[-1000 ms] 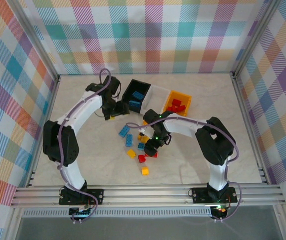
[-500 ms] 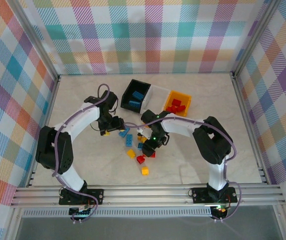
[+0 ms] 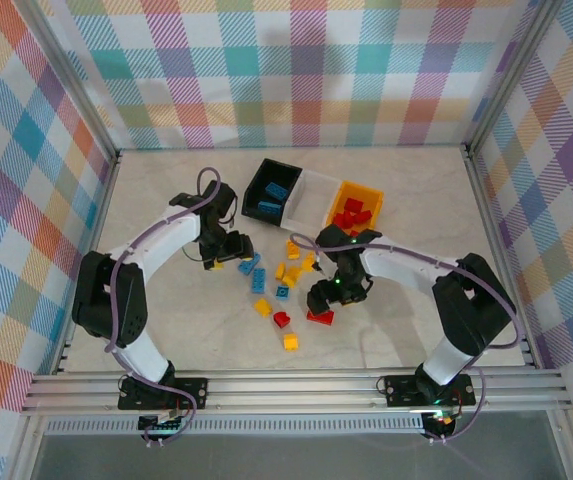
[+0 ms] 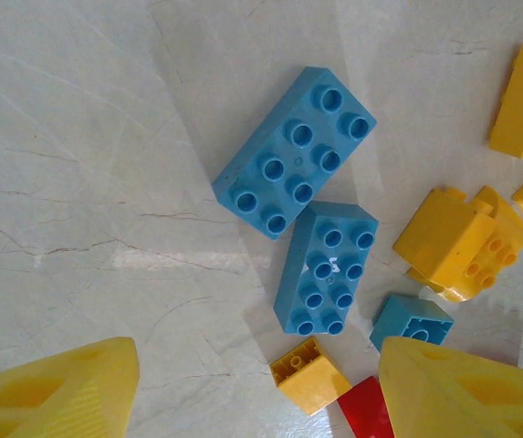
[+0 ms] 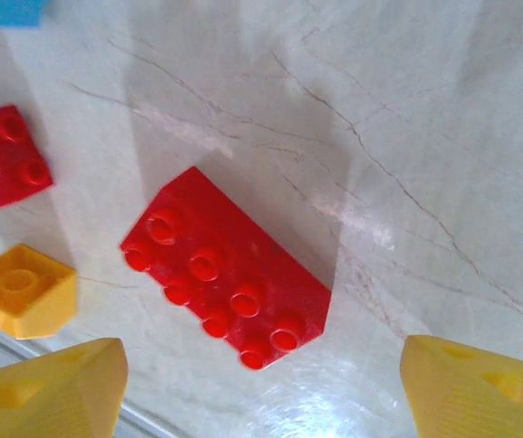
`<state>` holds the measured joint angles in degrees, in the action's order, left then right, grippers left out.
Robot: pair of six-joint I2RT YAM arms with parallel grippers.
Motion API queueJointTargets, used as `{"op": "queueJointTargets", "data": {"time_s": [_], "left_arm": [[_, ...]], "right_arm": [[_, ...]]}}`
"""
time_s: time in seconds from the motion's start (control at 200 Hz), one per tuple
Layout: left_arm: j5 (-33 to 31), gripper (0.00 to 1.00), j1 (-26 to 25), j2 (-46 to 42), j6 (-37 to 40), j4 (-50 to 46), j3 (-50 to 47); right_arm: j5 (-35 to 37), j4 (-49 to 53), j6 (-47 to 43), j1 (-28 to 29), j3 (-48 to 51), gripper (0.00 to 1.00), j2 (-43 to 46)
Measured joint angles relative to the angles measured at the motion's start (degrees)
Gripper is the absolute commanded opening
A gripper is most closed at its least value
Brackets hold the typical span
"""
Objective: Sort the legos into containers by color
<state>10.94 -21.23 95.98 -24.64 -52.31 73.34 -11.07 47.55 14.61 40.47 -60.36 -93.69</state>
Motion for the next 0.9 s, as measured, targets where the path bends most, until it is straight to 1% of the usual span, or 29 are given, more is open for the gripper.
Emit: {"op": "queueJointTargets", "data": {"time_s": [0.03,0.045,0.33,0.475,0.565,0.725,0.78,0.87,0.9], "left_arm": [[0.0,0.71,0.0,0.0,0.0,0.02,0.02],[0.0,0.71,0.0,0.0,0.02,0.0,0.02],[-0.48,0.71,0.0,-1.73,0.02,-0.02,-1.36],[-1.16,0.71,0.0,-3.34,0.09,-0.13,-2.6],[-1.57,0.71,0.02,-4.04,0.28,-0.26,-2.84],[-2.05,0.72,0.5,-5.7,0.52,-0.5,-3.65],[-2.03,0.71,0.76,-6.19,0.68,-0.5,-4.07],[-2.23,0.72,1.14,-6.49,0.7,-0.46,-4.72],[-2.25,0.72,1.2,-6.49,0.7,-0.44,-4.98]], "right_arm": [[-0.17,0.31,1.09,0.0,-0.66,0.99,-0.09],[-0.59,0.46,1.86,0.0,-1.05,1.0,-0.2],[-4.74,-0.15,20.65,0.48,-1.2,1.0,-5.38],[-5.07,-0.26,25.66,0.48,-2.12,1.0,-8.87],[-4.83,1.73,28.0,0.48,-4.66,0.99,-11.34],[-2.75,4.76,29.66,1.27,-7.52,0.9,-14.12],[-1.95,5.27,29.92,1.53,-7.78,0.85,-14.38],[-0.79,6.14,30.08,1.64,-8.13,0.73,-14.75],[-0.48,6.6,30.21,1.64,-8.37,0.71,-14.97]]}}
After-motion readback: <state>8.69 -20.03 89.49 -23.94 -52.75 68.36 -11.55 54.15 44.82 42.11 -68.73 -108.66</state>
